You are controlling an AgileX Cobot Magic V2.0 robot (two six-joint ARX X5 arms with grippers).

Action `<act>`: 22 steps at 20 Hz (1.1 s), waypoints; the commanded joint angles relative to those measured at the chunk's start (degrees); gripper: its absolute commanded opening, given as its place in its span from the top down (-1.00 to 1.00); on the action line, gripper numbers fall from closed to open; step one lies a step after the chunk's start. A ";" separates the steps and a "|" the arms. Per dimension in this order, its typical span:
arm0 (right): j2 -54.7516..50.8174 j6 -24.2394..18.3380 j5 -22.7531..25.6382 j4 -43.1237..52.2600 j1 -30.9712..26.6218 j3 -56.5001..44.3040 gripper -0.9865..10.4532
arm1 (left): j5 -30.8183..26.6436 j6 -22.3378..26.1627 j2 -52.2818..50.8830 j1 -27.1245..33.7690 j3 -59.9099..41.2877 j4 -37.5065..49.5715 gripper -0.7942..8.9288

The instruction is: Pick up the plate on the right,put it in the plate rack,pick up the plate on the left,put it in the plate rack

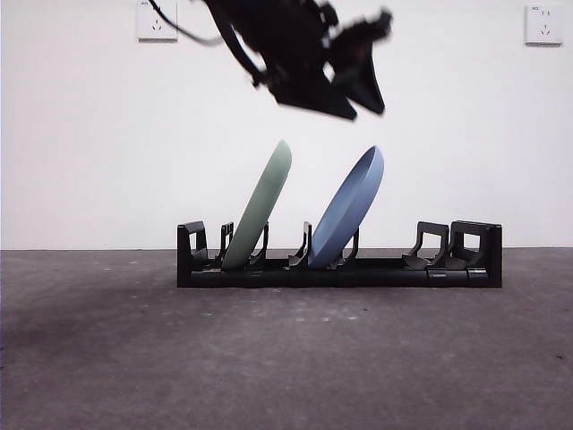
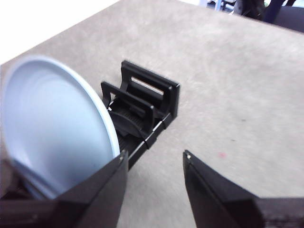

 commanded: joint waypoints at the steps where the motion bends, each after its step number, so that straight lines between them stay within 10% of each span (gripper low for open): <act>1: 0.24 -0.42 -0.17 -1.20 0.07 -0.48 0.28 | 0.20 -0.39 -5.22 -1.16 0.02 -6.67 0.43; 11: 1.75 -0.63 -4.57 -1.22 0.07 -2.14 0.28 | 0.20 -3.04 -34.82 -3.50 0.02 -41.77 0.44; 22: 1.73 -0.55 -8.15 -1.22 0.07 -12.07 0.28 | 0.15 -3.85 -48.22 -3.50 0.02 -54.93 0.45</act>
